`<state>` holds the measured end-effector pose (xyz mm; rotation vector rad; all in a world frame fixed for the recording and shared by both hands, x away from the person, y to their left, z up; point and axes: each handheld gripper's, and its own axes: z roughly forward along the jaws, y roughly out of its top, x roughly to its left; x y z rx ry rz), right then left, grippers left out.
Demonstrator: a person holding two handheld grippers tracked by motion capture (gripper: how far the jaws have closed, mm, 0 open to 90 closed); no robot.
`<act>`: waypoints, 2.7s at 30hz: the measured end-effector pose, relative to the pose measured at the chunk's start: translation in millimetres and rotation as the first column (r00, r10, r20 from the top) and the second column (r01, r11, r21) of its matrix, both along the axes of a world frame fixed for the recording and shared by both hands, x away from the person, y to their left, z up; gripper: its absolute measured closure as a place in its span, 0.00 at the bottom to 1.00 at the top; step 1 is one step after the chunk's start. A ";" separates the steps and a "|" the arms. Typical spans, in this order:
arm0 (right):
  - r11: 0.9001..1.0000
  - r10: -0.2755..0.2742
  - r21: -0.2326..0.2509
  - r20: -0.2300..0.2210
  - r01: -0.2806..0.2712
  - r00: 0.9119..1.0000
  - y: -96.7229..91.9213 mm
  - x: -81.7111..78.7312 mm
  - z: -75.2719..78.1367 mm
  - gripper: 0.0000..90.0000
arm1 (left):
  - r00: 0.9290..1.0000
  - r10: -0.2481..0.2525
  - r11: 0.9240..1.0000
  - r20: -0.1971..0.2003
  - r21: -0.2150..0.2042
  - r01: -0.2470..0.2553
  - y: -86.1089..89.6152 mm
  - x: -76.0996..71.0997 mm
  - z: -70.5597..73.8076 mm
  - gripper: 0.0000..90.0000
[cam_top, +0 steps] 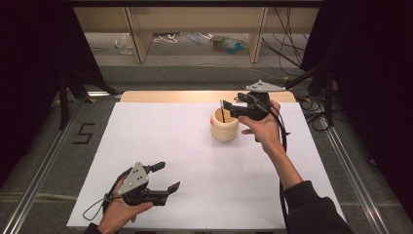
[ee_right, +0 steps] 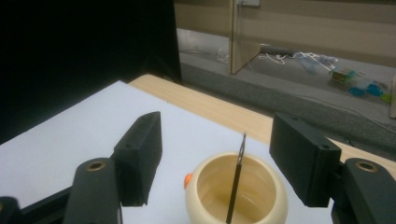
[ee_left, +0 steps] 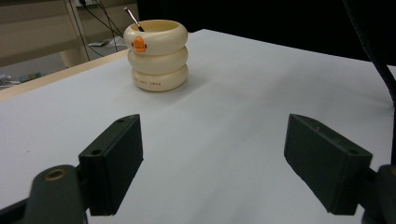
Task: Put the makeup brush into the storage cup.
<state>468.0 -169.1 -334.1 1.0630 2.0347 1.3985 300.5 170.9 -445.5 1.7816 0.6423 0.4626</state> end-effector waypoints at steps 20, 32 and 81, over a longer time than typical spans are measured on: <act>0.997 0.076 -0.004 0.032 -0.076 0.997 -8.9 -49.6 -16.9 0.37 | 1.000 0.000 1.000 0.004 0.007 0.000 0.3 0.9 -0.3 0.22; 0.992 0.105 0.067 0.002 -0.105 0.994 -10.6 -66.0 -41.1 0.33 | 1.000 0.010 1.000 0.010 0.002 -0.010 1.5 0.5 1.0 0.22; 0.983 0.165 0.074 0.016 -0.165 0.986 -15.5 -114.2 -71.3 0.24 | 1.000 0.008 1.000 0.010 -0.005 -0.008 2.0 -0.1 1.8 0.22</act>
